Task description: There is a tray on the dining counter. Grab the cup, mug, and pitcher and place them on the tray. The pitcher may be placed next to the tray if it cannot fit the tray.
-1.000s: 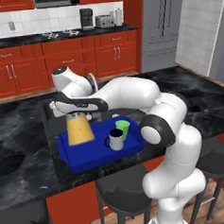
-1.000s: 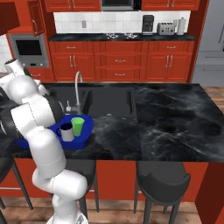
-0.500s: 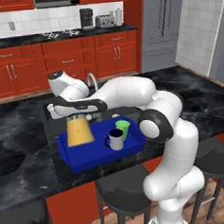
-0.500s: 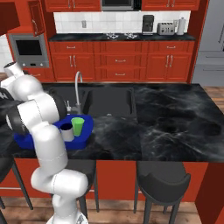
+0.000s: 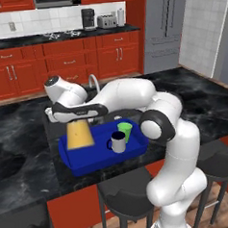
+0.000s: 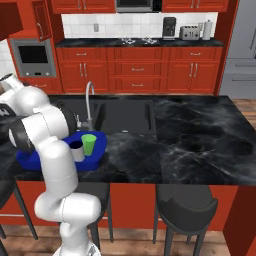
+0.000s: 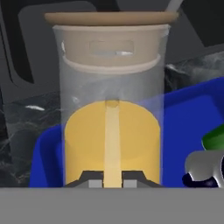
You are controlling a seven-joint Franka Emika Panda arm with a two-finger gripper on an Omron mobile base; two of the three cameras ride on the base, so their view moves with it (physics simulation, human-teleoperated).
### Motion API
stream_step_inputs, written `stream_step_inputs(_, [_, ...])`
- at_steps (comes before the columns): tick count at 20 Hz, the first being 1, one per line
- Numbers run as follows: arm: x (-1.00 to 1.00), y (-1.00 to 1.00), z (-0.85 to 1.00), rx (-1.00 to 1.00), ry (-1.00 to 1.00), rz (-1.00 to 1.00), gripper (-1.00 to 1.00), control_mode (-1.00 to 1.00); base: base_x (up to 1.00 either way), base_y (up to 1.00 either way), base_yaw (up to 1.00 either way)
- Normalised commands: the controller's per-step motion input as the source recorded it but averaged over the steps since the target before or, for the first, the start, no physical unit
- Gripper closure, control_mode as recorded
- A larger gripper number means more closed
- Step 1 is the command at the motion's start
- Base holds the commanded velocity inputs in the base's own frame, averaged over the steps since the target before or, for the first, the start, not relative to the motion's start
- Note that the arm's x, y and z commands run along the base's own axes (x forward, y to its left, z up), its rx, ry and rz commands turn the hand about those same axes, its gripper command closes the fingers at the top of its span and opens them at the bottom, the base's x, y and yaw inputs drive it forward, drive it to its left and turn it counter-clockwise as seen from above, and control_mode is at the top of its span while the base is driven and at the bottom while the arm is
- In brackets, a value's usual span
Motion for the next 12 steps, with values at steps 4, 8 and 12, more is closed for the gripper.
stream_step_inputs(4, [-0.27, -0.1, -0.59, 0.0, -0.05, -0.08, 1.0, -1.0, 0.0, 0.0, 0.0])
stream_step_inputs(8, [-0.51, -0.24, -0.72, 0.0, -0.07, -0.06, 1.0, -1.0, 0.0, 0.0, 0.0])
stream_step_inputs(12, [-0.66, -0.38, -0.77, 0.0, -0.07, -0.06, 1.0, -1.0, 0.0, 0.0, 0.0])
